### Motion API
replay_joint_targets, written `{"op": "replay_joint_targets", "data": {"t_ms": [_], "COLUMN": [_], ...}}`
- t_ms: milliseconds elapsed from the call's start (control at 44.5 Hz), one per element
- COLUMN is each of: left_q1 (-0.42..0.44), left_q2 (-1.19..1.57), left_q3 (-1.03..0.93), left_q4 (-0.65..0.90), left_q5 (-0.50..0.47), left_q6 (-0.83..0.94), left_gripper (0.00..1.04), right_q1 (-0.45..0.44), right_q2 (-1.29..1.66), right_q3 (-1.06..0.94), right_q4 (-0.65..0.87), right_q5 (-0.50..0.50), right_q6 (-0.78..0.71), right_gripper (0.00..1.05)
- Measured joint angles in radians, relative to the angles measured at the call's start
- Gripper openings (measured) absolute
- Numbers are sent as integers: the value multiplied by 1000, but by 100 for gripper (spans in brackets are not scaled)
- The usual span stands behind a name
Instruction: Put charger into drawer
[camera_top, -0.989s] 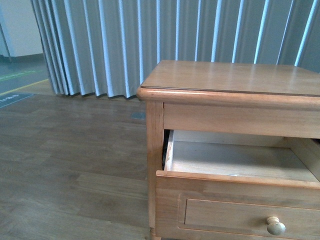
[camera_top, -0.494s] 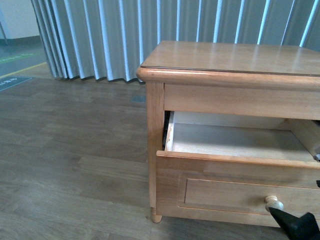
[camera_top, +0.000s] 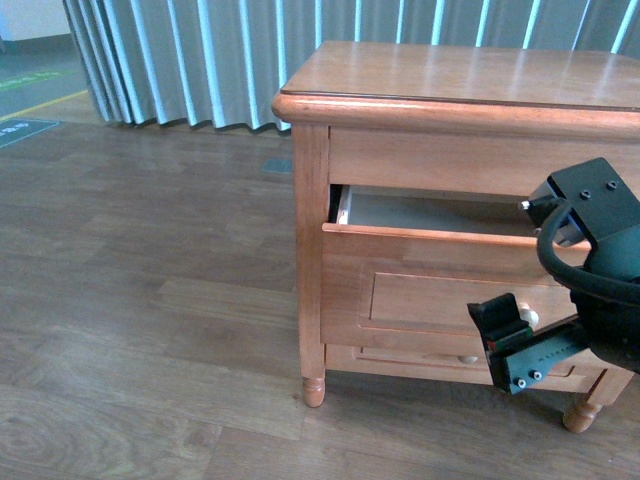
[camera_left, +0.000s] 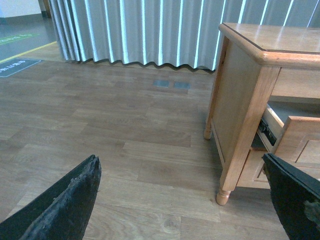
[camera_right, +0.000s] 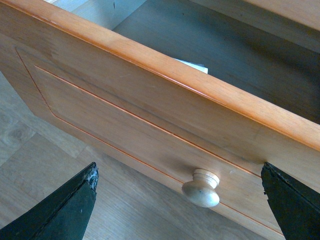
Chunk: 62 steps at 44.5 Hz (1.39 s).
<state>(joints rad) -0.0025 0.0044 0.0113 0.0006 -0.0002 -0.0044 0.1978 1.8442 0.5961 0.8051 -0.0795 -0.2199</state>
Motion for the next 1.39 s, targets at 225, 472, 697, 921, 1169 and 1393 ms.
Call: {"op": "replay_joint_targets", "data": {"t_ms": [225,472,697,921,1169,1393], "left_q1": [0,0,0,0,0,0], "left_q2": [0,0,0,0,0,0], "left_q3": [0,0,0,0,0,0], "left_q4": [0,0,0,0,0,0], "left_q5": [0,0,0,0,0,0], "left_q6": [0,0,0,0,0,0], "left_gripper": [99,99,99,99,99,99], "right_q1": [19,36,48,50,50,51], "right_q2": [104,180,240,276,284,291], "right_q3": [127,234,312,349,363,370], "right_q4": [9,13,18,52,65,72], "right_q5": [31,53,84,97,90,92], "right_q6": [16,38,51,70,87,93], "right_gripper": [96,96,96,96,96,96]}}
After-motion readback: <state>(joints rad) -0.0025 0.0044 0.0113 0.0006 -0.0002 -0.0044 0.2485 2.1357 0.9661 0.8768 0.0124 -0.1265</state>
